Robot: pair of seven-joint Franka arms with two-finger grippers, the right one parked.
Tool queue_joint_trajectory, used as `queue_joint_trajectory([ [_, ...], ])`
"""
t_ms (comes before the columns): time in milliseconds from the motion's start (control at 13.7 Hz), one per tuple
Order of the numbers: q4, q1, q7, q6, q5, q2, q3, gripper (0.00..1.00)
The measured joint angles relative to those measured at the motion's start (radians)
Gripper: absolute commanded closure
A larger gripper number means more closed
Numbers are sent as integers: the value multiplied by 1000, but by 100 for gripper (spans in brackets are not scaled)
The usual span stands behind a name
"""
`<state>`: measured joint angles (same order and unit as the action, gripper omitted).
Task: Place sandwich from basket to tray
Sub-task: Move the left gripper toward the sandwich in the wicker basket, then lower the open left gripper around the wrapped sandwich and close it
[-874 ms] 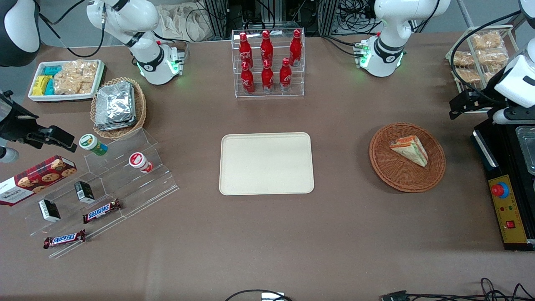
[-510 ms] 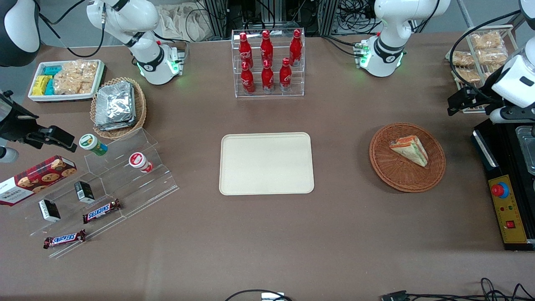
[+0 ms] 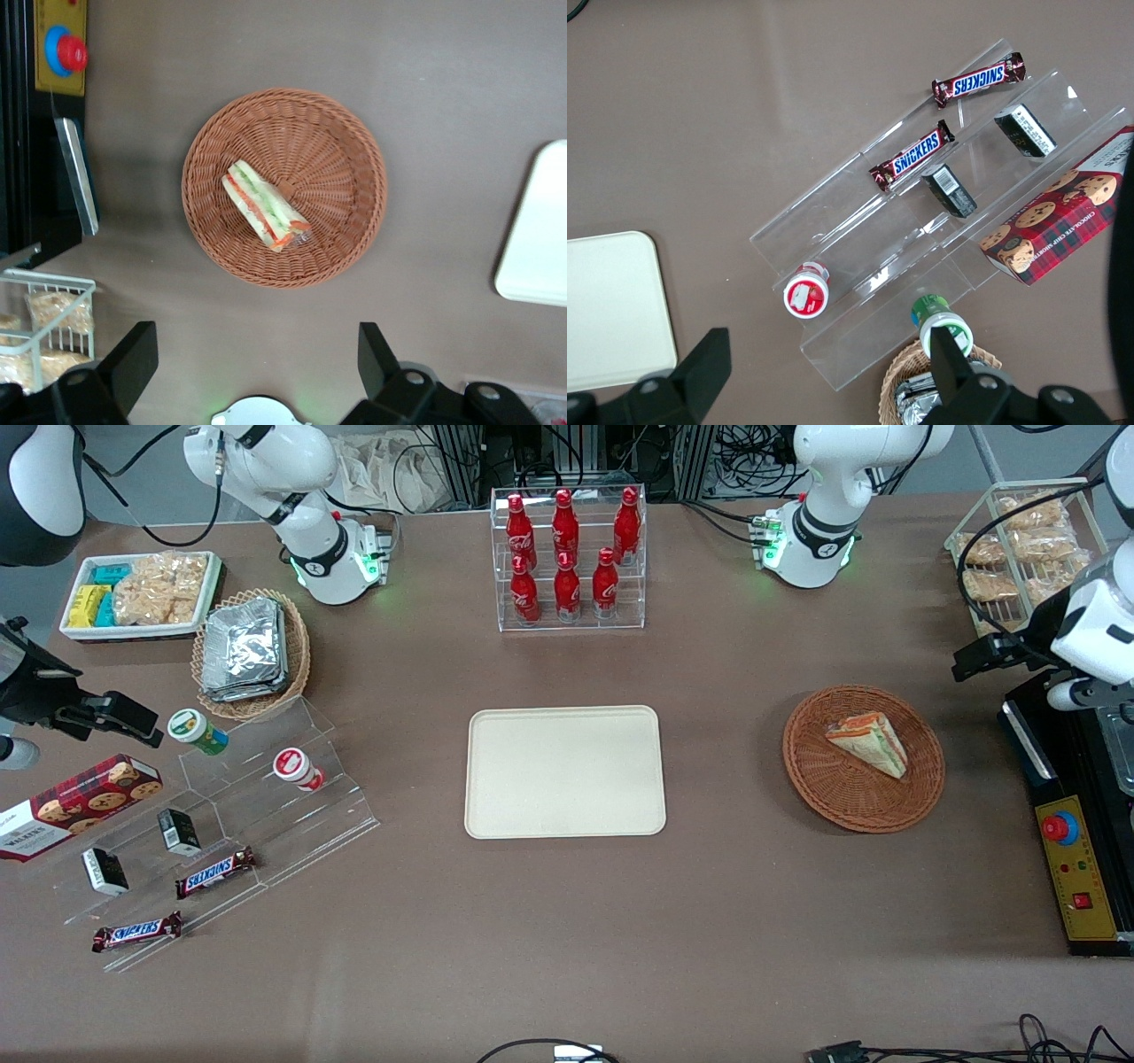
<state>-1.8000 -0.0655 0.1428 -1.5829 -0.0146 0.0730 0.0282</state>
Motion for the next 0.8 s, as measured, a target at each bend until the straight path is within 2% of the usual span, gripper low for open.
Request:
queue_joint_trajectory([
  [801, -427, -33, 317, -447, -28, 37, -2, 0],
])
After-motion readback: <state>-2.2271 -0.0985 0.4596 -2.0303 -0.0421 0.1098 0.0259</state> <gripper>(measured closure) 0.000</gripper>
